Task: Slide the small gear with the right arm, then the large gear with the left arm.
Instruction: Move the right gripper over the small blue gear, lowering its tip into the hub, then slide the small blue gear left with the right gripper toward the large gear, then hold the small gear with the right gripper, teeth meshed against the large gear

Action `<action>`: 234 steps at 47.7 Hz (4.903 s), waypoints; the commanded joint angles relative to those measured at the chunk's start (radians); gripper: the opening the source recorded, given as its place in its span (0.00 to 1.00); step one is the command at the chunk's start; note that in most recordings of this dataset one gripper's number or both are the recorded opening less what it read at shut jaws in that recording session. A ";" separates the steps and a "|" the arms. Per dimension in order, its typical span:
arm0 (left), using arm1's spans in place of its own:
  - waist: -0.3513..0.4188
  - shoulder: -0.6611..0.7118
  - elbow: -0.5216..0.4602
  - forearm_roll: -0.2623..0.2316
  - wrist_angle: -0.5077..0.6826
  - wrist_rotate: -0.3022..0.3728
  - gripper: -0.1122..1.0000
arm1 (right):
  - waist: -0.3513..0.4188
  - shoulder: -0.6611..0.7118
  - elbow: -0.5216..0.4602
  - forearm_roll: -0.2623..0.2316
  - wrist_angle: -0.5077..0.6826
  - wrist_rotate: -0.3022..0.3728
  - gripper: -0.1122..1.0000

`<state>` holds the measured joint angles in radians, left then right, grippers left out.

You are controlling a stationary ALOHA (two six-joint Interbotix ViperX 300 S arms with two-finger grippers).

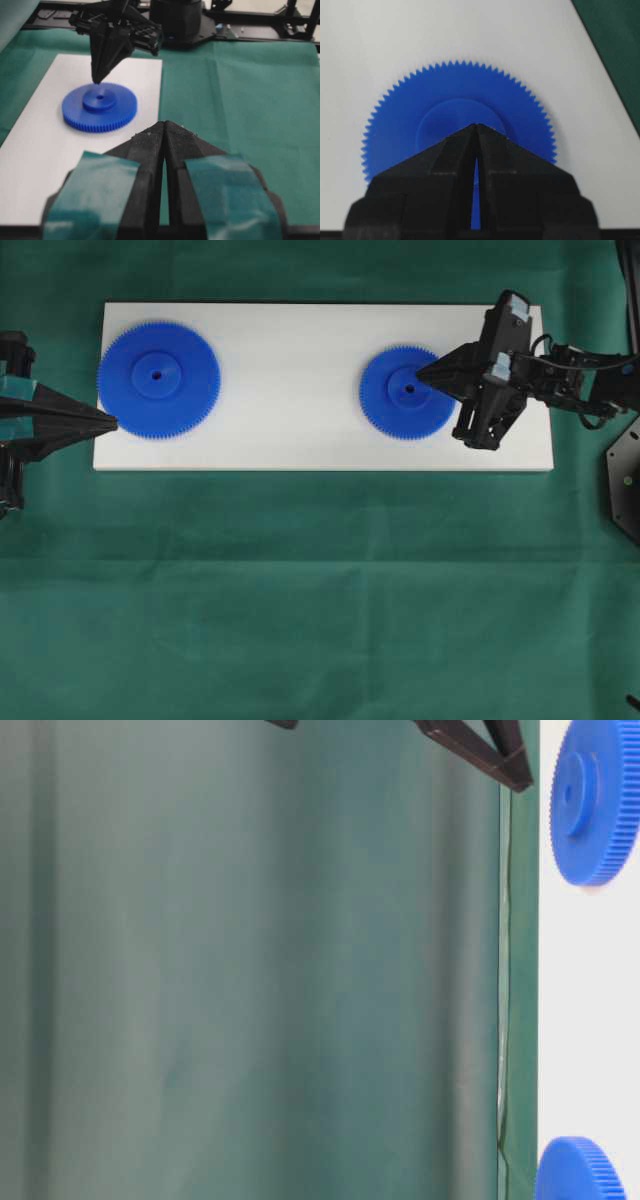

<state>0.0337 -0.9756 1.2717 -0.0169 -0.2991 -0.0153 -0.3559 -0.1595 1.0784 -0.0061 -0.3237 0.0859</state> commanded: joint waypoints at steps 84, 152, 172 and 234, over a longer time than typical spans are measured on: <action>0.002 0.005 -0.005 -0.002 -0.011 0.000 0.10 | 0.057 0.270 -0.196 -0.002 -0.002 0.014 0.56; 0.005 -0.107 0.055 -0.002 0.044 0.000 0.10 | 0.117 0.548 -0.703 -0.034 0.190 0.012 0.56; 0.029 -0.095 0.052 -0.009 0.089 -0.002 0.10 | 0.121 0.460 -0.696 -0.052 0.187 0.011 0.56; 0.029 -0.095 0.055 -0.009 0.089 -0.002 0.10 | 0.123 0.517 -0.689 -0.064 0.153 0.011 0.56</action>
<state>0.0598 -1.0815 1.3392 -0.0230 -0.2056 -0.0169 -0.2347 0.3682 0.3973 -0.0690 -0.1657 0.0966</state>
